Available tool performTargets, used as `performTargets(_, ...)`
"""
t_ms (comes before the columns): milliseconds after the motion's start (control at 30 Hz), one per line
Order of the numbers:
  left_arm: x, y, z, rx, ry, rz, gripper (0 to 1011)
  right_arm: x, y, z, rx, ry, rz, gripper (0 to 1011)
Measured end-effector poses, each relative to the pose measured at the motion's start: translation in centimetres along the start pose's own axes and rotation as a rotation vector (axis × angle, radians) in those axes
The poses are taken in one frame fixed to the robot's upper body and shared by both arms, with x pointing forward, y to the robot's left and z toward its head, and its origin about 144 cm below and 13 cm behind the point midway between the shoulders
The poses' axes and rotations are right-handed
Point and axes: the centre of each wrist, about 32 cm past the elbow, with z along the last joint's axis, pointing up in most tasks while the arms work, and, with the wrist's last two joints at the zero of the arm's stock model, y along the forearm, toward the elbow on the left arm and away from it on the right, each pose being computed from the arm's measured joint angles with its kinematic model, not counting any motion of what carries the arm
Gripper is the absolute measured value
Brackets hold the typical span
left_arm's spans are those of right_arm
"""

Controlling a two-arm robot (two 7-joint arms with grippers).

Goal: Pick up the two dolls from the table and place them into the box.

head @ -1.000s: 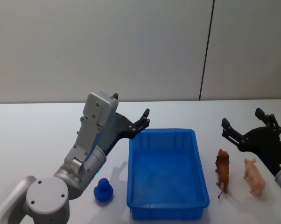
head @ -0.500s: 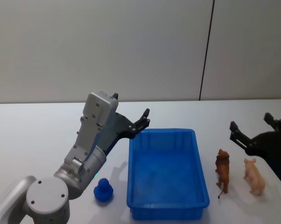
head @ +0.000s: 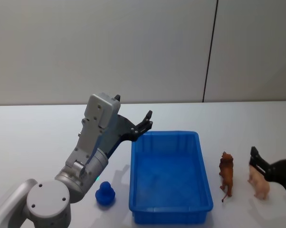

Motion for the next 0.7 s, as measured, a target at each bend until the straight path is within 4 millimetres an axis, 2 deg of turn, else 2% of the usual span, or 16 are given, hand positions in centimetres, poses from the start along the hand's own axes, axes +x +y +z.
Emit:
performTargets(233, 0.0, 0.0, 0.0, 0.000, 0.000, 0.000, 1001, -0.3, 0.2, -0.1, -0.086, -0.026, -0.050, 1001)
performTargets(700, 0.0, 0.0, 0.0, 0.000, 0.000, 0.000, 1001, 0.2, 3.1, -0.3, -0.229, -0.055, -0.118, 1001)
